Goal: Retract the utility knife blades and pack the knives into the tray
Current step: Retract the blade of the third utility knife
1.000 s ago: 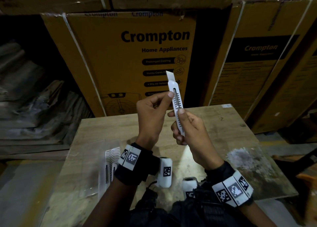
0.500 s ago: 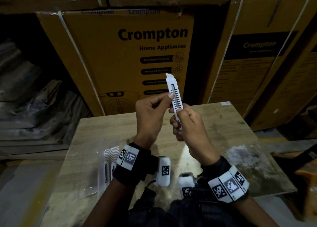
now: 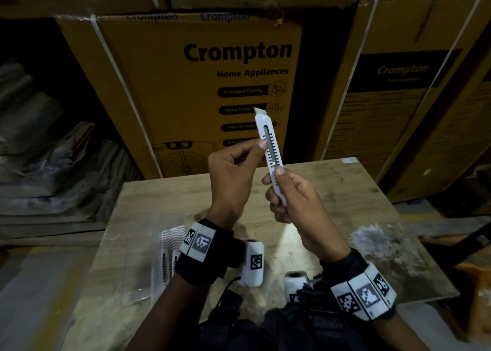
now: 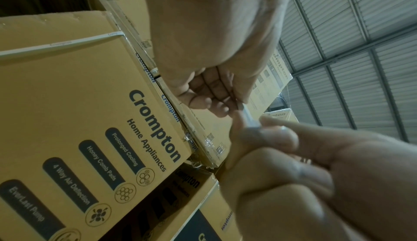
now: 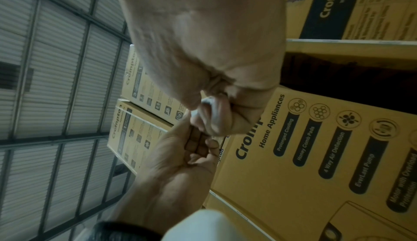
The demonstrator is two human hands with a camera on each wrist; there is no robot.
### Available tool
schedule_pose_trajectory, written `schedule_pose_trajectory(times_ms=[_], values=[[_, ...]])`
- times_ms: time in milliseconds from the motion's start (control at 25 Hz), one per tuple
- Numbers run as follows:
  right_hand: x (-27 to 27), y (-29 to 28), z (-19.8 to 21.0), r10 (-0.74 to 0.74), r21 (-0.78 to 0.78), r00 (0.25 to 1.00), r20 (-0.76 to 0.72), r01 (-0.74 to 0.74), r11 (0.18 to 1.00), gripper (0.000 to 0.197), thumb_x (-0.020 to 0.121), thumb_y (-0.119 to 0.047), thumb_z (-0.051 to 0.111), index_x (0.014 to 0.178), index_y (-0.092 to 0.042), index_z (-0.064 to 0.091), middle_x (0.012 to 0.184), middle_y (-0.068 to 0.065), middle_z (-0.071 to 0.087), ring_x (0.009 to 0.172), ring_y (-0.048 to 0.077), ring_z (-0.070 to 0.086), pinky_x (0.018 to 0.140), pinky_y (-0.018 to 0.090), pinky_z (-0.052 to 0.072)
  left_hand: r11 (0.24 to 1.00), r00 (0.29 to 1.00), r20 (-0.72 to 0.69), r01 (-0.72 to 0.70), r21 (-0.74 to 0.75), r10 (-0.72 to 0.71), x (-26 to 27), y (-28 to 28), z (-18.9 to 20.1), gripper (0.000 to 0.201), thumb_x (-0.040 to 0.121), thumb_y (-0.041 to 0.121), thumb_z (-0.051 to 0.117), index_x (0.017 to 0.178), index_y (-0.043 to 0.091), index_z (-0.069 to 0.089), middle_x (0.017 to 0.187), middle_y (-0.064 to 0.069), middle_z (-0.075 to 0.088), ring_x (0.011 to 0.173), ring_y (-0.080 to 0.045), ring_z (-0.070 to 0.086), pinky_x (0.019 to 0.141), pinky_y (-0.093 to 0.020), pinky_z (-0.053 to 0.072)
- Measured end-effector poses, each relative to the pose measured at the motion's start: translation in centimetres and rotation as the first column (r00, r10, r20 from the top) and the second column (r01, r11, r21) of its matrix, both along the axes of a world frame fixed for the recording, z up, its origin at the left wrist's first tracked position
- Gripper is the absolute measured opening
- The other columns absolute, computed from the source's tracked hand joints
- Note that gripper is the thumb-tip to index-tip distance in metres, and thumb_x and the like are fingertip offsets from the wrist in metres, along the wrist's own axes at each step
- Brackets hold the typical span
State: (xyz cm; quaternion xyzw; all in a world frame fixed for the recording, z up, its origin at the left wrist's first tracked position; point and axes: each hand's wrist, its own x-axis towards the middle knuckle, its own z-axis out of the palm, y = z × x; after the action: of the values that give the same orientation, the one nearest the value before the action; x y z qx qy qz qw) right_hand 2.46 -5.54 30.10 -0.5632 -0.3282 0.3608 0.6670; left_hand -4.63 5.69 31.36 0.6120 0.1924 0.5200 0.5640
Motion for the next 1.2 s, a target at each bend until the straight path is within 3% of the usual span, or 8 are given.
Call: schedule_pose_trajectory(times_ms=[200,400,560,800,1000,1200], values=[[-0.4,0.3,0.1,-0.153,0.011,0.986,0.064,0.152,0.988,0.035,0.107,-0.033,0.044,0.083,-0.013,0.059,0.052,-0.007,0.037,0.044,0.009,0.026,0.043,0.021,0.022,1.000,1.000,0.004,0.017,-0.009,-0.017,0.2,-0.4,-0.1,0.013,0.093,0.002,0.070,0.102,0.006,0.078,0.086,0.007,0.079,0.080,-0.003,0.074,0.067,-0.015,0.054],[-0.7,0.4,0.1,-0.208,0.024,0.973,0.096,0.207,0.978,0.032,0.106,-0.019,0.042,0.080,-0.011,0.059,0.052,-0.005,0.038,0.042,0.009,0.026,0.042,0.019,0.023,1.000,1.000,-0.013,0.017,-0.011,-0.018,0.3,-0.7,0.1,0.013,0.093,0.004,0.070,0.103,0.005,0.078,0.085,0.012,0.079,0.076,0.003,0.073,0.064,-0.011,0.051],[-0.6,0.2,0.0,-0.085,0.014,0.996,0.030,0.084,0.996,0.030,0.108,-0.025,0.040,0.093,-0.011,0.062,0.059,-0.005,0.042,0.046,0.009,0.029,0.045,0.021,0.024,1.000,1.000,-0.003,0.010,-0.006,-0.010,0.0,-0.4,0.3,0.013,0.092,0.004,0.071,0.102,0.009,0.078,0.084,0.014,0.079,0.082,-0.003,0.075,0.068,-0.015,0.055],[-0.5,-0.4,0.1,0.009,-0.003,0.999,0.035,-0.009,1.000,0.031,0.109,-0.034,0.041,0.112,-0.012,0.062,0.072,0.001,0.058,0.053,0.011,0.043,0.046,0.021,0.034,1.000,1.000,0.015,-0.024,-0.015,0.025,-0.1,-0.4,0.3,0.012,0.092,0.004,0.071,0.101,0.006,0.078,0.090,0.005,0.080,0.086,-0.009,0.077,0.072,-0.020,0.058],[-0.5,-0.5,0.4,0.035,-0.056,0.999,0.012,-0.035,0.998,0.028,0.109,-0.033,0.038,0.103,-0.012,0.057,0.069,-0.001,0.046,0.048,0.007,0.033,0.045,0.020,0.027,0.999,1.000,-0.007,-0.028,-0.024,0.027,0.0,-0.7,0.1,0.013,0.093,0.005,0.070,0.103,0.005,0.078,0.091,0.000,0.080,0.079,-0.001,0.073,0.066,-0.014,0.053],[-0.7,-0.5,0.8,0.007,-0.074,0.999,0.032,-0.004,0.997,0.025,0.108,-0.026,0.035,0.099,-0.013,0.055,0.064,-0.005,0.045,0.046,0.005,0.031,0.044,0.022,0.023,0.999,1.000,0.003,-0.015,-0.035,0.015,0.0,-1.1,0.4,0.012,0.093,0.004,0.070,0.102,0.009,0.078,0.090,0.008,0.080,0.088,-0.009,0.077,0.075,-0.021,0.059]])
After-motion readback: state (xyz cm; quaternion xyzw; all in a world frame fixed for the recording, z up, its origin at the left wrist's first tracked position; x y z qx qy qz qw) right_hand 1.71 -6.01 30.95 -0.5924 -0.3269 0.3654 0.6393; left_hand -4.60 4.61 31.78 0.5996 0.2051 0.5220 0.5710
